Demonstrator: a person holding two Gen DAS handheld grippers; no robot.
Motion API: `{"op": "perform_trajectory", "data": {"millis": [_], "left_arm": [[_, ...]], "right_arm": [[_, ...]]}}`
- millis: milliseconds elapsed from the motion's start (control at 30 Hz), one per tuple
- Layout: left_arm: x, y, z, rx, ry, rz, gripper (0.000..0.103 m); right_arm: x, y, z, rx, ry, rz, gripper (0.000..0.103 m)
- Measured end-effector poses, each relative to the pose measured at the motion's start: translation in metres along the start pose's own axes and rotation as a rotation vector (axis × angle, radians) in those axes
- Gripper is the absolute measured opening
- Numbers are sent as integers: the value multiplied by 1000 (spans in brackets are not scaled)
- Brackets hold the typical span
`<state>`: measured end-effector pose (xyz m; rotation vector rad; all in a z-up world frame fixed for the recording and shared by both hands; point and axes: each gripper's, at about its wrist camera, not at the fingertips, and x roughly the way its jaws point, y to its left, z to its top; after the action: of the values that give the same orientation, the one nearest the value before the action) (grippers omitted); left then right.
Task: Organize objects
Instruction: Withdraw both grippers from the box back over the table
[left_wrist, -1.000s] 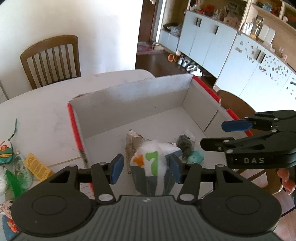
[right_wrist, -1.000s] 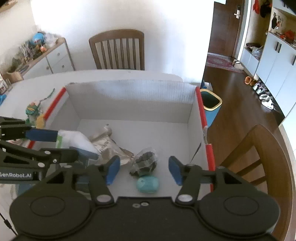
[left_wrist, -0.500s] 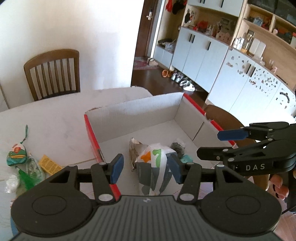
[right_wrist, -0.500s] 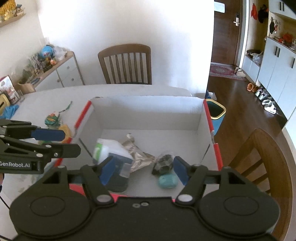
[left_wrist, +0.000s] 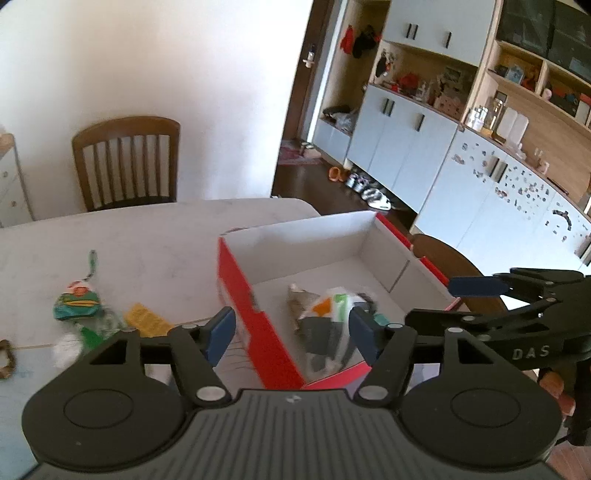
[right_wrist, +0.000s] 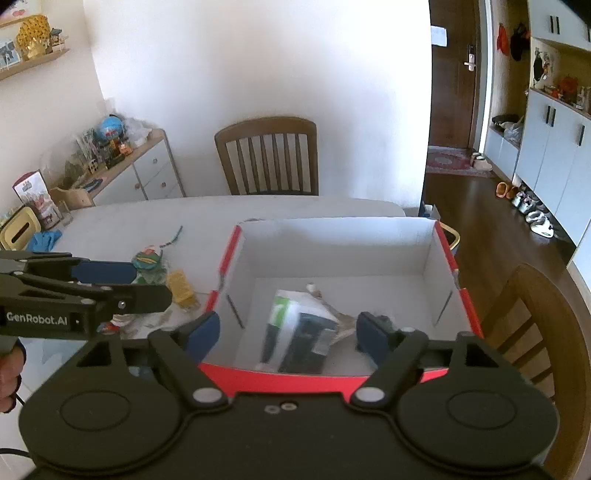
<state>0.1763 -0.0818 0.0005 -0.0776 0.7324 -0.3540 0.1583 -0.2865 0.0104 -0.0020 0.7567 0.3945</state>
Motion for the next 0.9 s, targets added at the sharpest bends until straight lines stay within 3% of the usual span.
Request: {"op": "perform_trajectory", "data": {"millis": [233,500,900], "left_arm": [[-29,38,-13,-33,-22,28,82],[-56,81,-23,-60,-43,65,86],[-71,146,-37,-93,-27,101,93]], "right_arm": [[-6,39,-5,-11,-25,-6,91],[-5,85,-10,-5,-53,16,99],[21,143,-16,-3,-23,33,101]]}}
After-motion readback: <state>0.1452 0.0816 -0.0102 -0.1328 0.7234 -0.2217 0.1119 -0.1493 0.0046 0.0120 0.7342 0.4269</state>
